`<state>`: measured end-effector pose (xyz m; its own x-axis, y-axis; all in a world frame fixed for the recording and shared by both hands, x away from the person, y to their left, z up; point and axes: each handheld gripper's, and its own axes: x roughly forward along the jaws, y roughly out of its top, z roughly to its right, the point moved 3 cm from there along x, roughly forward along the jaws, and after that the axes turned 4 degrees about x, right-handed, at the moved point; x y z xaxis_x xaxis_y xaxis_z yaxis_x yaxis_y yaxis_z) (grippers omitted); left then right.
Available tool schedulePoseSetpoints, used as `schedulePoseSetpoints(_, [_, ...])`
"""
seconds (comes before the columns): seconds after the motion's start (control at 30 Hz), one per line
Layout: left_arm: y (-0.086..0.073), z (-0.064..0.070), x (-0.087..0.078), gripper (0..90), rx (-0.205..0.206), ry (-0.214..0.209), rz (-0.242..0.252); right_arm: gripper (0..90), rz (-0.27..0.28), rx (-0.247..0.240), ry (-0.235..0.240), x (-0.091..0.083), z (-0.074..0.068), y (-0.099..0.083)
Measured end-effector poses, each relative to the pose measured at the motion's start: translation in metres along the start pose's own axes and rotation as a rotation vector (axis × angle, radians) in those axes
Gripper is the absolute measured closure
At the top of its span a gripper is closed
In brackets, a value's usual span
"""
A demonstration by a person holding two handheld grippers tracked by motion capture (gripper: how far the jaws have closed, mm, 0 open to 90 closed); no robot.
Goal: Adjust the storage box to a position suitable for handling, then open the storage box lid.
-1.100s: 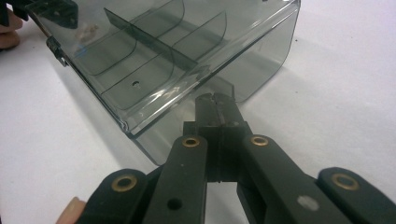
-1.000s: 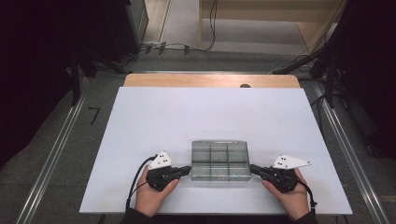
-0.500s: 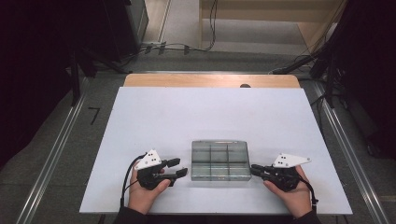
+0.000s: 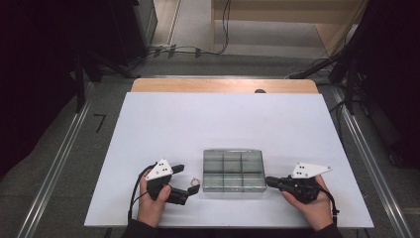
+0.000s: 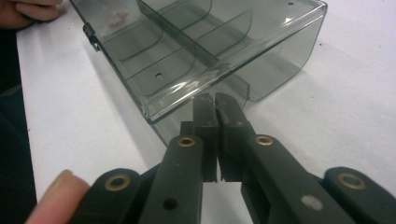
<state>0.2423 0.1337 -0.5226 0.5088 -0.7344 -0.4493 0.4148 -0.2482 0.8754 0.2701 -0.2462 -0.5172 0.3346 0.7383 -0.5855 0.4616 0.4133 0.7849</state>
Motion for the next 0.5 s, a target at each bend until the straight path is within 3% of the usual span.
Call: schedulePoseSetpoints(0.5, [0.0014,0.0002,0.0041,5.0,0.014,-0.001,-0.002,88.0,0.003,-0.016,0.005,-0.0027,-0.0040,0.0023])
